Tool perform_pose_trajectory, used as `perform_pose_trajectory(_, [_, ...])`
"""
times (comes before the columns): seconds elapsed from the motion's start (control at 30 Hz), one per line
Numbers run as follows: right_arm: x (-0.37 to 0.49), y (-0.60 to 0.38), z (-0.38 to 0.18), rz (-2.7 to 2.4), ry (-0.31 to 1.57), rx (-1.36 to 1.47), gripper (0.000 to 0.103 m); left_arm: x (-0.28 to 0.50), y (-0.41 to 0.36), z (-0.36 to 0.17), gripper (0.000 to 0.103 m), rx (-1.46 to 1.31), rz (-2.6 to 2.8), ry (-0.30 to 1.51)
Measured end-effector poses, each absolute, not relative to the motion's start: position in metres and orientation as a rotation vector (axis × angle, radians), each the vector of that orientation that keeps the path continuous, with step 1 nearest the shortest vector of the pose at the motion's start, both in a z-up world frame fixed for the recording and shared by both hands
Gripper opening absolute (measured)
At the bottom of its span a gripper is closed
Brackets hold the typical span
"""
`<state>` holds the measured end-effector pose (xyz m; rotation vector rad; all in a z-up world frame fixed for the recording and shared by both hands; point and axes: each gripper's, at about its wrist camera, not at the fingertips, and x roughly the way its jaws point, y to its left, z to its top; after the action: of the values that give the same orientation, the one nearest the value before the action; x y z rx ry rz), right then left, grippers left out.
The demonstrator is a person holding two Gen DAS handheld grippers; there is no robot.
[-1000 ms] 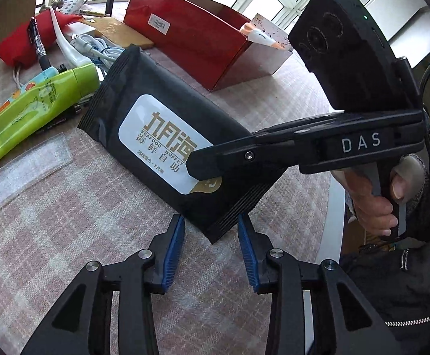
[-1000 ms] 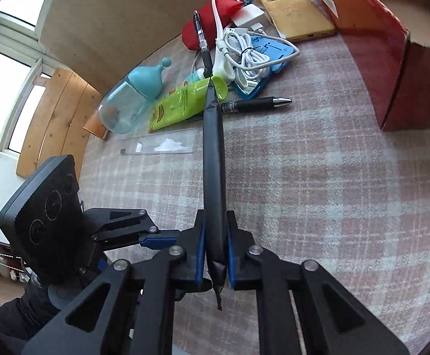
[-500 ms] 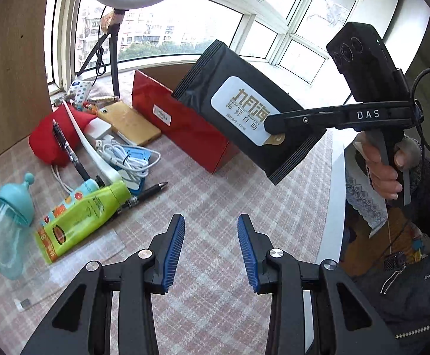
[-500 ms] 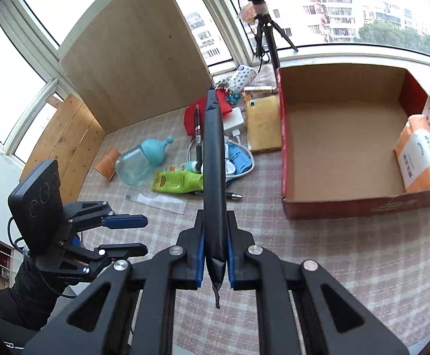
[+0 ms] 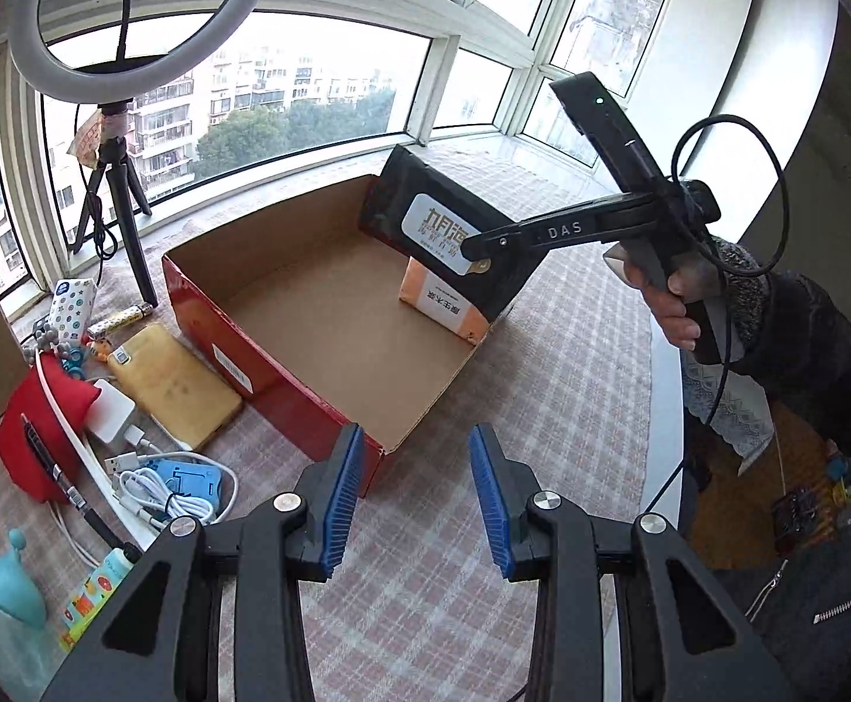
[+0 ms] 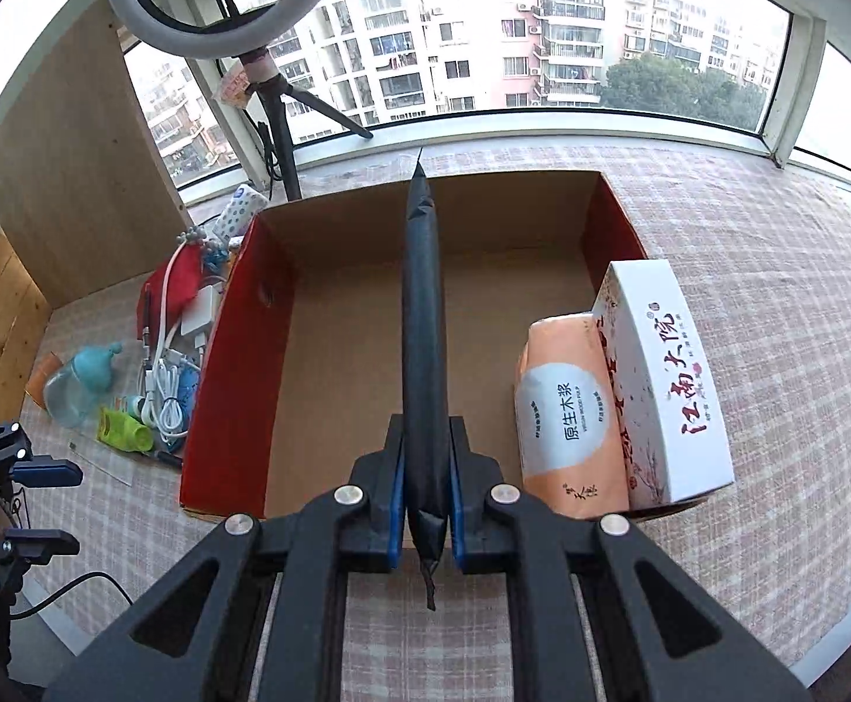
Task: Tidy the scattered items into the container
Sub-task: 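Carry the wet-wipe pack over the red box with the right tool, then lower the pack into the red box onto the tissue pack and release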
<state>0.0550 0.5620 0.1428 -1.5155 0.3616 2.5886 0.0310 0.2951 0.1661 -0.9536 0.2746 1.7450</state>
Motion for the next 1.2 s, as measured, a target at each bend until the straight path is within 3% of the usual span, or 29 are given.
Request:
perform_pose_trajectory(0.33, [0.025, 0.571, 0.084, 2.443, 0.360, -1.693, 0.011, 0.020, 0.291, 0.155, 0.034, -0.998, 1.747, 0.268])
perform_pose_trajectory(0.67, [0.041, 0.587, 0.116, 2.499, 0.447, -1.553, 0.011, 0.014, 0.300, 0.153, 0.034, -1.003, 1.710, 0.254])
perform_pose_trajectory(0.87, [0.061, 0.597, 0.167, 2.516, 0.231, -1.393, 0.011, 0.012, 0.337, 0.167, 0.034, -0.960, 1.668, 0.316])
perform_pose_trajectory(1.2, [0.075, 0.619, 0.156, 2.437, 0.135, -1.398, 0.011, -0.001, 0.429, 0.170, 0.034, -0.936, 1.561, 0.374])
